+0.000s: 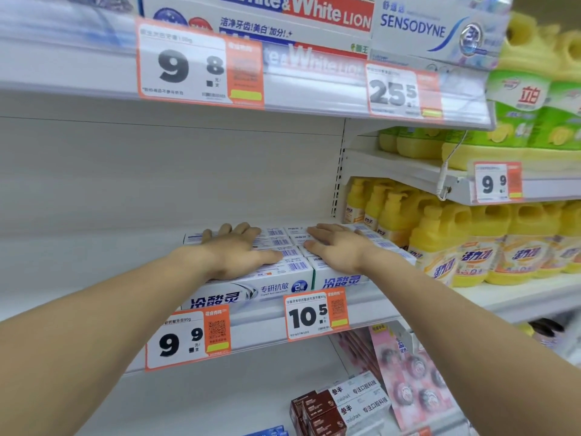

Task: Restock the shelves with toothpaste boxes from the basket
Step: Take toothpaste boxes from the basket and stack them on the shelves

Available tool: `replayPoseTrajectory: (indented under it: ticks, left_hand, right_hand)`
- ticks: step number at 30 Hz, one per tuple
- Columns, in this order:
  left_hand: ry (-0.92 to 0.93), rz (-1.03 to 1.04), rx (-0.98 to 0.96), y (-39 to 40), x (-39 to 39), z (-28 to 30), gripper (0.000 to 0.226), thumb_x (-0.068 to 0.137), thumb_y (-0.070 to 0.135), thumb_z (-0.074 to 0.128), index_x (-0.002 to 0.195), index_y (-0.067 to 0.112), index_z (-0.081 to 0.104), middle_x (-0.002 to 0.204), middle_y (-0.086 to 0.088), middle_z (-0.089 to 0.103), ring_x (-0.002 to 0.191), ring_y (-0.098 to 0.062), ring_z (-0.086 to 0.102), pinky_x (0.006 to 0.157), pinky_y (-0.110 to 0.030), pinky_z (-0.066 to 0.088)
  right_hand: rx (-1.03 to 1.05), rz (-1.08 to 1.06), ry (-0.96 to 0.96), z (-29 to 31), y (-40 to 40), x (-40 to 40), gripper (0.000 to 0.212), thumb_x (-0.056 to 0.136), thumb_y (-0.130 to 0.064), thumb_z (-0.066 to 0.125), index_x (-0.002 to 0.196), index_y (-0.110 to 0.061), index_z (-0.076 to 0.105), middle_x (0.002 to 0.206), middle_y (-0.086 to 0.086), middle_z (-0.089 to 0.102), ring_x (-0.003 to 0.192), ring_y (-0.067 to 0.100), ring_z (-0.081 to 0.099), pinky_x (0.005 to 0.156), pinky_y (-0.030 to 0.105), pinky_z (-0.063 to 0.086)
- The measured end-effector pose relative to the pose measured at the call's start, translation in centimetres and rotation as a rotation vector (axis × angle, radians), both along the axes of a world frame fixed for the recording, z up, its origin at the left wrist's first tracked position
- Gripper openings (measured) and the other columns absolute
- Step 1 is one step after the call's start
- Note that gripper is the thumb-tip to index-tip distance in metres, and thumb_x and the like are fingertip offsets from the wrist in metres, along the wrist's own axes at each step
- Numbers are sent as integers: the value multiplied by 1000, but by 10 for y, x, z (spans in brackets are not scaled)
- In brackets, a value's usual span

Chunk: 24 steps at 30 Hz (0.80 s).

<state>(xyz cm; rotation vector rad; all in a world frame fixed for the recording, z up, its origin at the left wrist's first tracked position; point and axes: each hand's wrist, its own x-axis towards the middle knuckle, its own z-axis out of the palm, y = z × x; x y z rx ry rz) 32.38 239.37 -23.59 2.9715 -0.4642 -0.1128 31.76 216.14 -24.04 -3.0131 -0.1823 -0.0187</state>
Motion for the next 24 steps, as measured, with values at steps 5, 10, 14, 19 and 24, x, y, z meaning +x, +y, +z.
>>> replayPoseTrajectory:
  ticks: [5, 10, 14, 19, 24]
  left_hand:
    - [12, -7, 27, 0, -7, 0, 99, 77, 88, 22, 158, 31, 13, 166, 4, 12, 152, -26, 10, 121, -58, 6]
    - [59, 59, 100, -14, -11, 0, 97, 85, 86, 11, 160, 26, 2, 168, 0, -3, 154, -31, -4, 120, -62, -4]
    - [86, 42, 106, -17, -15, 3, 93, 89, 81, 9, 160, 22, -2, 168, -1, -8, 154, -28, -10, 121, -59, -5]
    - [108, -55, 133, -16, -21, 13, 91, 94, 75, 16, 160, 16, -2, 168, -3, -7, 155, -24, -6, 125, -51, 2]
    - [-90, -147, 28, -9, -38, 13, 80, 99, 67, 20, 160, 18, 5, 168, -4, -3, 154, -20, -9, 124, -52, -4]
  right_hand:
    - [17, 11, -18, 0, 1, -2, 59, 102, -60, 25, 156, -37, 26, 166, -5, 20, 153, 22, 14, 121, 56, 10]
    - [-17, 2, 8, 2, 5, -6, 59, 103, -58, 21, 157, -36, 20, 167, -4, 15, 154, 24, 10, 122, 55, 7]
    - [-27, 34, 54, 4, 5, -7, 61, 104, -57, 17, 159, -32, 13, 168, -4, 8, 155, 23, 4, 124, 51, 5]
    - [18, 86, 129, 16, 5, -19, 65, 103, -59, 21, 159, -27, 18, 167, -5, 10, 154, 18, 7, 125, 39, 5]
    - [270, 200, -268, 11, 17, -57, 54, 105, -43, 40, 154, -22, 33, 160, -2, 34, 147, 13, 31, 118, 29, 24]
